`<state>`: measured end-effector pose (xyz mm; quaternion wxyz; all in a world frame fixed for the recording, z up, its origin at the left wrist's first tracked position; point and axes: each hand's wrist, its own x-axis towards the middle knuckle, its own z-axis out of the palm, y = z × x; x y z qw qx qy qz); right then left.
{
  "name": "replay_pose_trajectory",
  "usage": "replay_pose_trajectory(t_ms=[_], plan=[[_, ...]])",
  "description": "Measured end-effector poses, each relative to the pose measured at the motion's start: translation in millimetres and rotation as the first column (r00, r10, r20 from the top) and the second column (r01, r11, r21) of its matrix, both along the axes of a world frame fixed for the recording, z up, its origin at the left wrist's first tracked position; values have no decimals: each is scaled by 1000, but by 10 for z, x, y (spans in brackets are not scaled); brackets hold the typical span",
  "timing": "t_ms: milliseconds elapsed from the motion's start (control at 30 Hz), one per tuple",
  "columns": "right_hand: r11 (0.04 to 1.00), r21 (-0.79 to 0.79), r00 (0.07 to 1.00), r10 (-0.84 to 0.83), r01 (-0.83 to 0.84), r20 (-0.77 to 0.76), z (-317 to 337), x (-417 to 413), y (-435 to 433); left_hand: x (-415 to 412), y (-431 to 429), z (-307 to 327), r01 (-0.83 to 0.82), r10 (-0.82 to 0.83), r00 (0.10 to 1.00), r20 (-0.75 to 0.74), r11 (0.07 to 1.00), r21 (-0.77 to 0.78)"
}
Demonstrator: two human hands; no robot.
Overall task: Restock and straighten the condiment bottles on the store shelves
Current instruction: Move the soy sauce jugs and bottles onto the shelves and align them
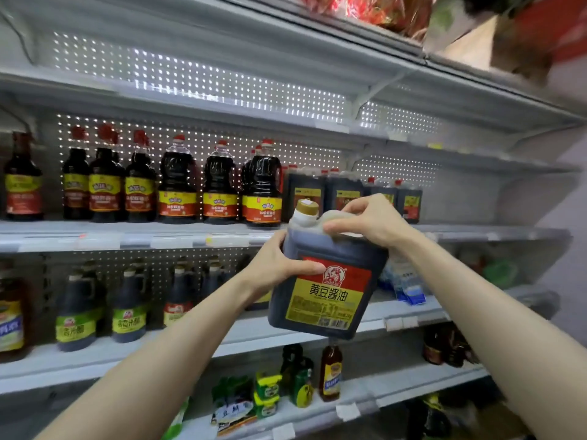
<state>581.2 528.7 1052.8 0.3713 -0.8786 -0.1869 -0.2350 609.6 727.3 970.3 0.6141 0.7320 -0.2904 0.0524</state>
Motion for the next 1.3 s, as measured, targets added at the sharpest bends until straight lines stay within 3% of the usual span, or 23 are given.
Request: replay_pose_trajectory(t_ms=[500,767,1300], plan=[[995,-69,997,69,-68,19,359,734,-2117,690,-2197,159,-71,67,997,-32,991,-115],[992,-20,992,121,-122,-24,180,1429,-2332,1212,-2403,71,-102,98,994,-47,991,-90],[985,-37,972,157,-166,-174,-682,2899,-2871,2505,-2962,-883,-207,180,957,-226,973,-99]])
